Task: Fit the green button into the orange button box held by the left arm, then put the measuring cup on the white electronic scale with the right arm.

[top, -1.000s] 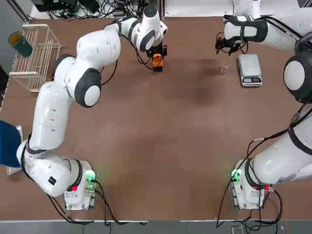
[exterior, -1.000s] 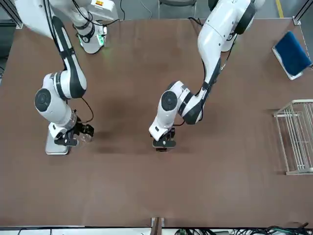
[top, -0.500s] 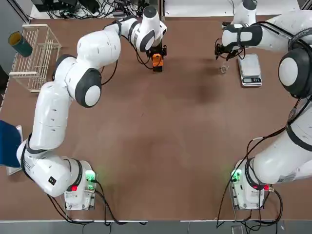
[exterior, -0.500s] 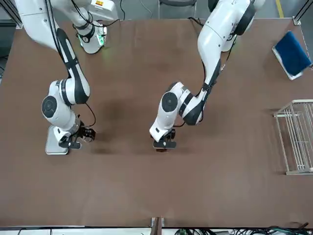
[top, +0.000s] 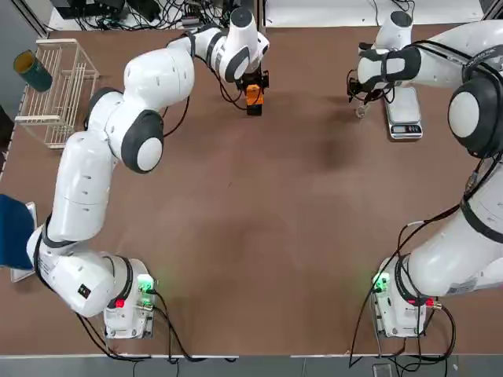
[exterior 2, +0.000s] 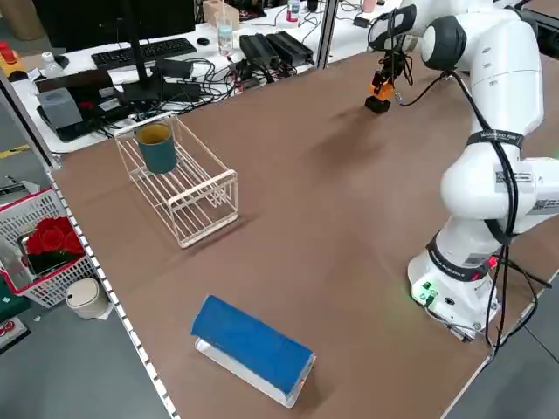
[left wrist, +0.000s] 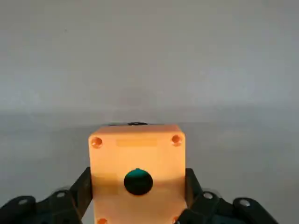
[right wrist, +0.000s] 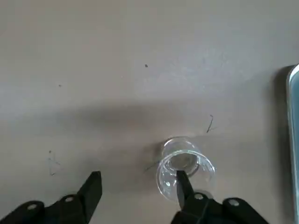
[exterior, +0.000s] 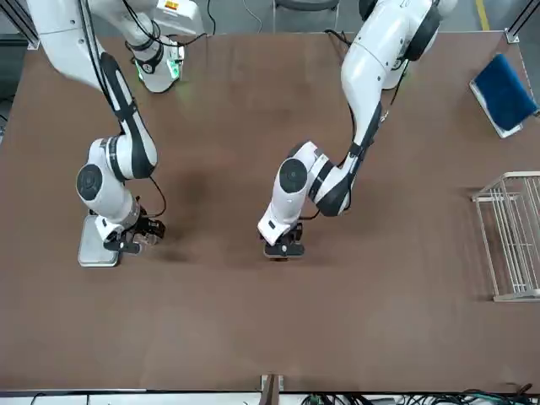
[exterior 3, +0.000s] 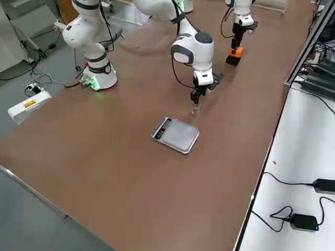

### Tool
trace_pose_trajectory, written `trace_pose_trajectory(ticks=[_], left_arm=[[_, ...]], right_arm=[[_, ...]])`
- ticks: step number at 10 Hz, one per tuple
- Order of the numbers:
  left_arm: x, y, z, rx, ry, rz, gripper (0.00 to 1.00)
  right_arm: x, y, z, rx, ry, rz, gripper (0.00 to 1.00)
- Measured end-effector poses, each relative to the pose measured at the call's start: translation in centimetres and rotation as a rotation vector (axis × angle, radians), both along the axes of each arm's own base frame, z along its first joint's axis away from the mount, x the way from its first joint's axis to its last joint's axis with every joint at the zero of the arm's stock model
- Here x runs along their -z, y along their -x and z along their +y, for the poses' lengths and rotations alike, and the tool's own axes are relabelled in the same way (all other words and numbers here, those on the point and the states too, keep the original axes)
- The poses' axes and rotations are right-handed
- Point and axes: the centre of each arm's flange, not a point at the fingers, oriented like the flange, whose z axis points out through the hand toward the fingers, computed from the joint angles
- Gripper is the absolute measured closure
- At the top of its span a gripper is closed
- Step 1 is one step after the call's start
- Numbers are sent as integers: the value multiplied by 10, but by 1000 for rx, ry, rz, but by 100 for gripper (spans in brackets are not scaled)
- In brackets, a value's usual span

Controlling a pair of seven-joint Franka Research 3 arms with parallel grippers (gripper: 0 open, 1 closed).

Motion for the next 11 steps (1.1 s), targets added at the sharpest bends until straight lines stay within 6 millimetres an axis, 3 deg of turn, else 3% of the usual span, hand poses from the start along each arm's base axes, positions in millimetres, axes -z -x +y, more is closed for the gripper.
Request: trace_pose_trajectory(ticks=[2,4,8,11], left_arm=[[1,-1,0,-5,1,0,20],[5,-1,0,-11,-1,5,20],[8,-3,-1,-14,1,4,20],[9,-3,-1,-14,2,4,20]], right_arm=[[4,0,-1,7,0,-2,34],[4,0,-4,17,2,-3,47],[10,-1,-13,33,9,-9,56],[11,-1,-14,33,9,-8,70]])
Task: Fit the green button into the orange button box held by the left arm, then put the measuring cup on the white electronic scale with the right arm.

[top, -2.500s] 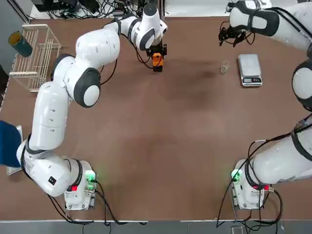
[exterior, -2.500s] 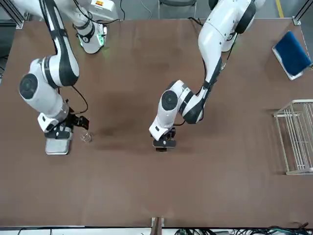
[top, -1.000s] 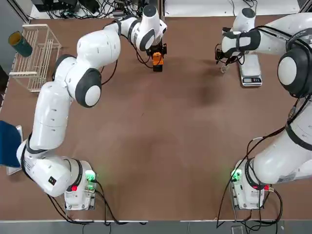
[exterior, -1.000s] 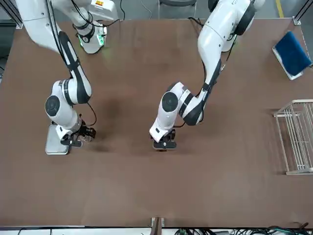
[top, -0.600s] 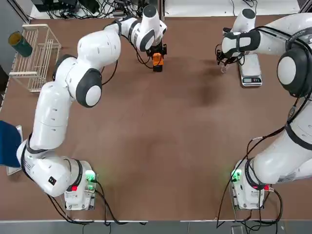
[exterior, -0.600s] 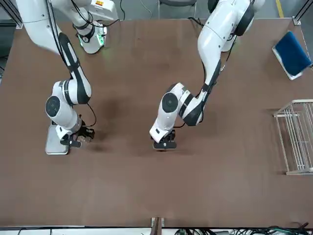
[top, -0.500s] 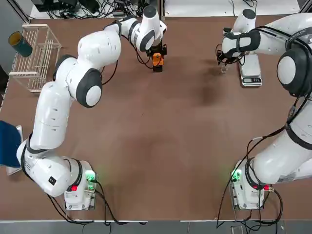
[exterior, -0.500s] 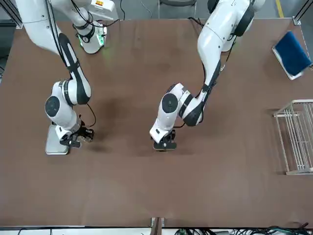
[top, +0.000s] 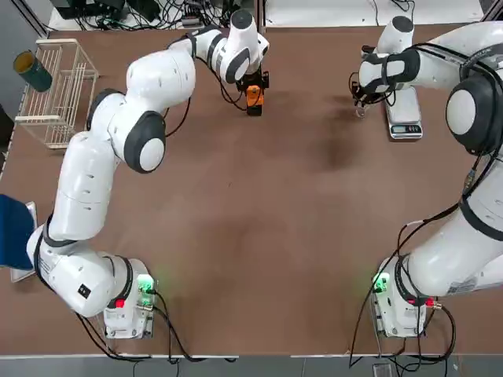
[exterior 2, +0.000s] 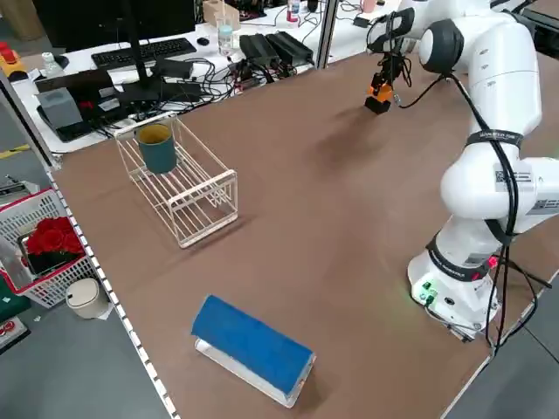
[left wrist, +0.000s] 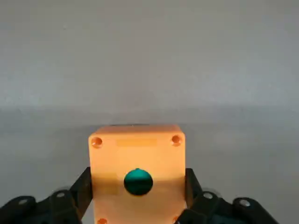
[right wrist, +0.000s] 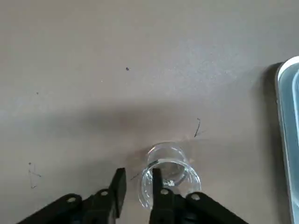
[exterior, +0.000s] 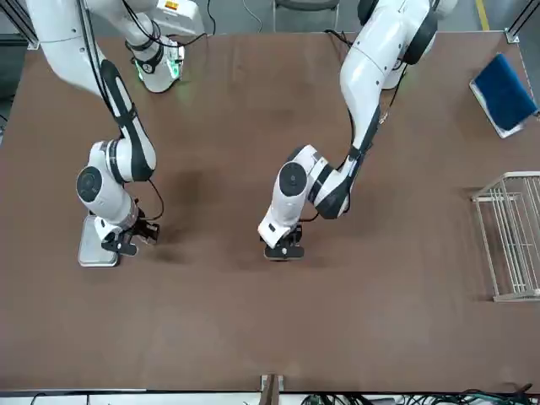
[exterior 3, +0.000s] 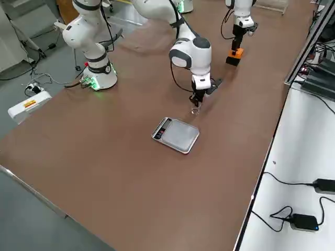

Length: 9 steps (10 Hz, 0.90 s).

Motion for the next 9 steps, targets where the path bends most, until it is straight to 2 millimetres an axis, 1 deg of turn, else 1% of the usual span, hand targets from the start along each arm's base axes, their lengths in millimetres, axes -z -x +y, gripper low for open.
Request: trace_pose_trajectory(ticks=[1,4,7,8,9], left_arm=[[0,0,0,0,0,0,20],[0,0,0,0,0,0,20],[2,0,0,0,-1,2,20],[2,0,0,0,-1,2,20],[2,0,0,0,-1,2,20]], right_arm=[[0,0,0,0,0,0,71],[0,0,-1,2,0,-2,81],[0,-1,-2,4,1,-4,85],[0,-1,-3,5,1,-4,88],[0,-1,-3,5,1,-4,89]])
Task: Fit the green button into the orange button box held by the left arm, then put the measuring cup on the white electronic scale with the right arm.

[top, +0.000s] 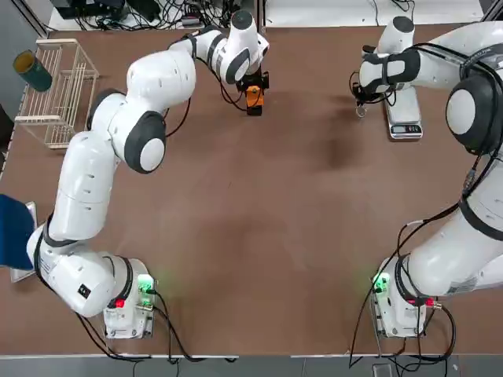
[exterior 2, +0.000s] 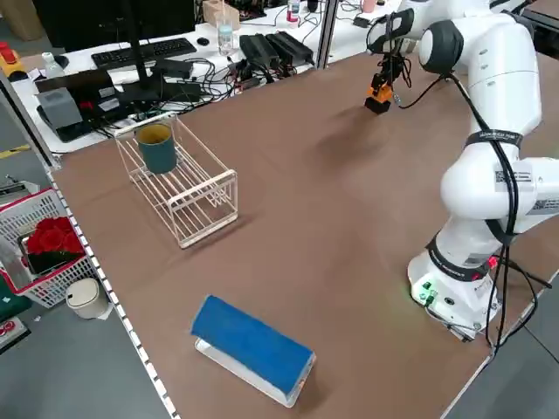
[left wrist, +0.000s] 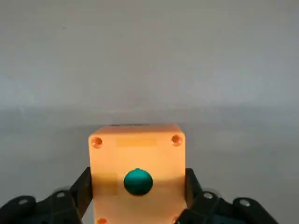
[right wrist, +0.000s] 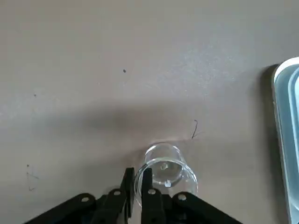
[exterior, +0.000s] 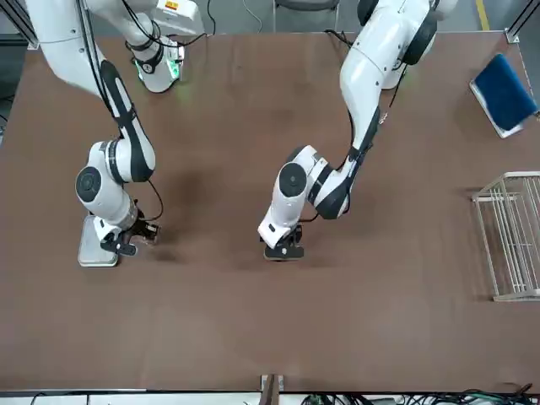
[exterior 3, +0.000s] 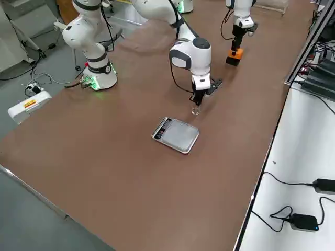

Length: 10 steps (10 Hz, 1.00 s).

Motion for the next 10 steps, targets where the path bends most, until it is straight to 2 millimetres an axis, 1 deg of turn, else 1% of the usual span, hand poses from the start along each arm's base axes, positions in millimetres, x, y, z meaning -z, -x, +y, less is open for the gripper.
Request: trace_pose_trajectory(ticks=[5,9,10], left_arm=[[0,0,0,0,1,-1,20],[0,0,-1,1,1,-1,20],[0,2,-2,4,-2,-3,19]], right_arm=[[-3,-2,-2,4,1,-4,92],[-5,-4,-1,3,0,-2,93],[-5,-4,-1,2,1,8,93]])
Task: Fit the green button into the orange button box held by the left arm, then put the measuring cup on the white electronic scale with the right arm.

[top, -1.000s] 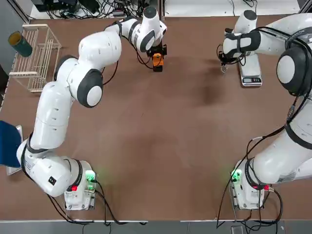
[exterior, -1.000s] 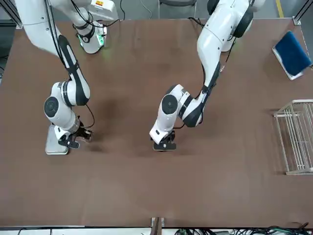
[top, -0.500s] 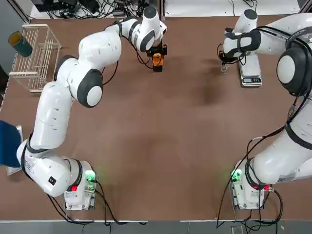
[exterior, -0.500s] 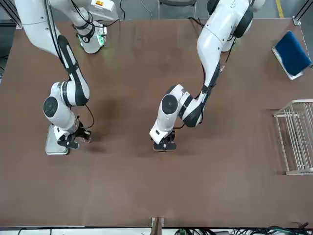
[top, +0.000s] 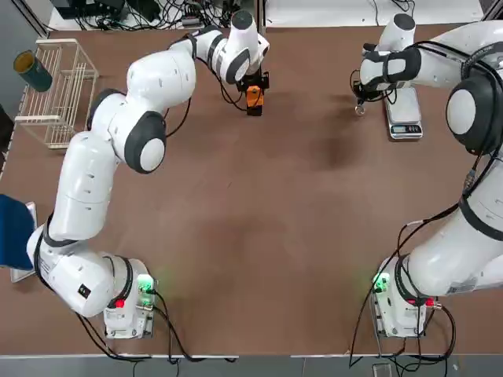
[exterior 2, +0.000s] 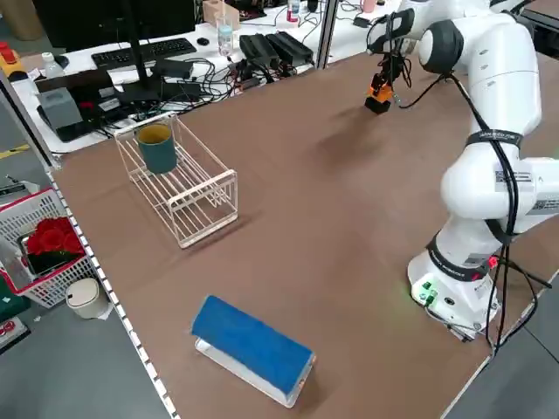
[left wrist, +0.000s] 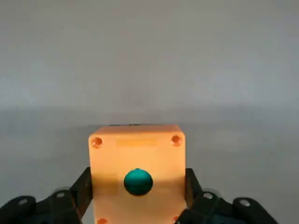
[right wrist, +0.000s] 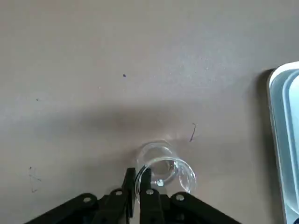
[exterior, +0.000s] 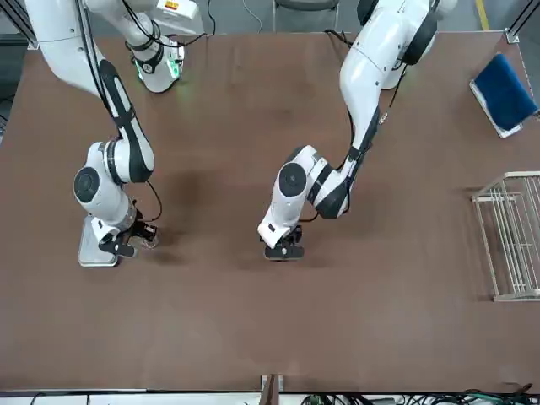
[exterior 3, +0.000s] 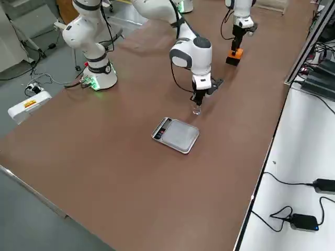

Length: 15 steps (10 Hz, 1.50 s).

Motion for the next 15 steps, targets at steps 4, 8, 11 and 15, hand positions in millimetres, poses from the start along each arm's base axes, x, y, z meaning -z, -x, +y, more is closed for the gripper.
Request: trace_pose_trajectory(ticks=[4,8,11,15], left_arm=[[1,2,-3,7,-13,-9,18],[1,1,-2,5,-13,-11,18],[0,1,-2,5,-13,-12,15],[0,1,-2,5,-12,-13,11]], right_arm=[[-6,-3,4,-4,-1,51,93],[-27,-11,5,-12,0,47,93],[-48,-16,-31,-73,34,15,93],[-76,-9,-125,-186,86,32,93]])
